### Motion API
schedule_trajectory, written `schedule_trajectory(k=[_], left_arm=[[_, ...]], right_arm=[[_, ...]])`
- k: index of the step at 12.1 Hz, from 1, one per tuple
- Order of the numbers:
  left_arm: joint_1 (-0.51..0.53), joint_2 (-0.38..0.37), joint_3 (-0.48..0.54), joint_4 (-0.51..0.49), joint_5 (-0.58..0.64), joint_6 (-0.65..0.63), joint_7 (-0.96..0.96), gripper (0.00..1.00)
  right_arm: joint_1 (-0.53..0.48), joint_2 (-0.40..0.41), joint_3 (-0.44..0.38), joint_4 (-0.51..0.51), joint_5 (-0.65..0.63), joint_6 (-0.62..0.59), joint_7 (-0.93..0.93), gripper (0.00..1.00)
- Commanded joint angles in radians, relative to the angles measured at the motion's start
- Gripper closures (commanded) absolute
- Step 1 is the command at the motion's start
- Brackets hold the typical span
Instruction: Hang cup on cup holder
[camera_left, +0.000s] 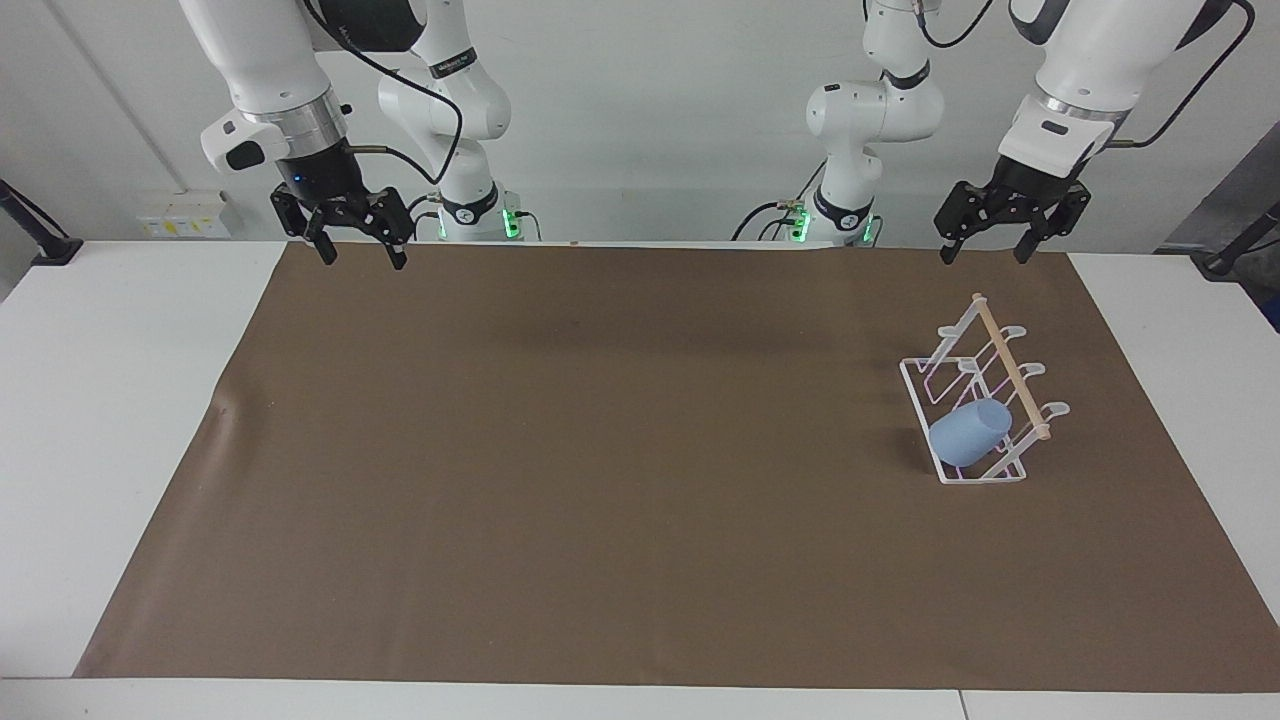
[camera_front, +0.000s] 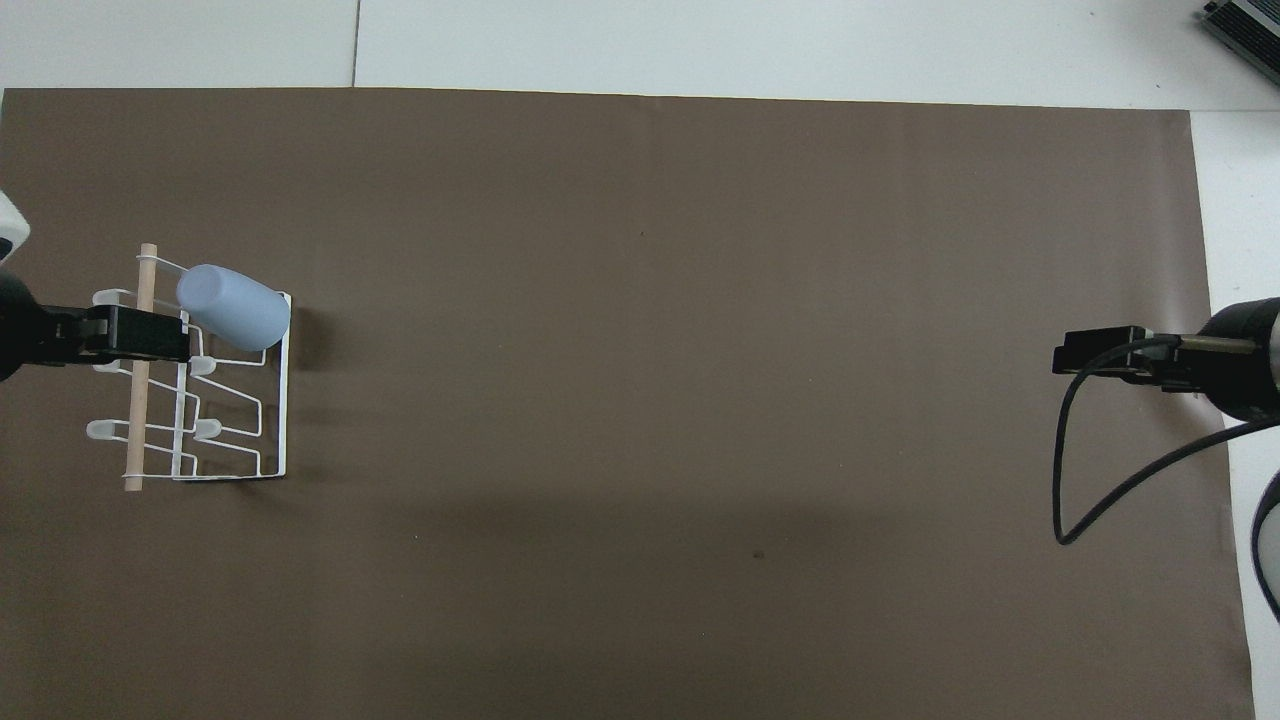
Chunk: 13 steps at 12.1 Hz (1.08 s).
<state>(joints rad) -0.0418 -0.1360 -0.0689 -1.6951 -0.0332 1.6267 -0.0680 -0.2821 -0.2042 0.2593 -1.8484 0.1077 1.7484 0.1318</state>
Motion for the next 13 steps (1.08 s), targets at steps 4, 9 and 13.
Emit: schedule_trajectory(k=[4,9,13], left_arm=[[0.023,-0.04,-0.003,-0.041,-0.024,-0.016,0.025,0.0],[0.049,-0.051,0.0,-0.055,-0.021,-0.037,0.04,0.0],[0.051,-0.044,-0.002,-0.048,0.012,-0.057,0.079,0.0]], right_arm=[[-0.014,-0.014,-0.005,-0.002,0.023,-0.009,-0.018,0.0],[-0.014,-0.015,-0.003,-0.003,0.02,-0.007,-0.023,0.0],[-0.014,-0.018,-0.005,-0.005,0.006,-0.007,-0.168,0.0]])
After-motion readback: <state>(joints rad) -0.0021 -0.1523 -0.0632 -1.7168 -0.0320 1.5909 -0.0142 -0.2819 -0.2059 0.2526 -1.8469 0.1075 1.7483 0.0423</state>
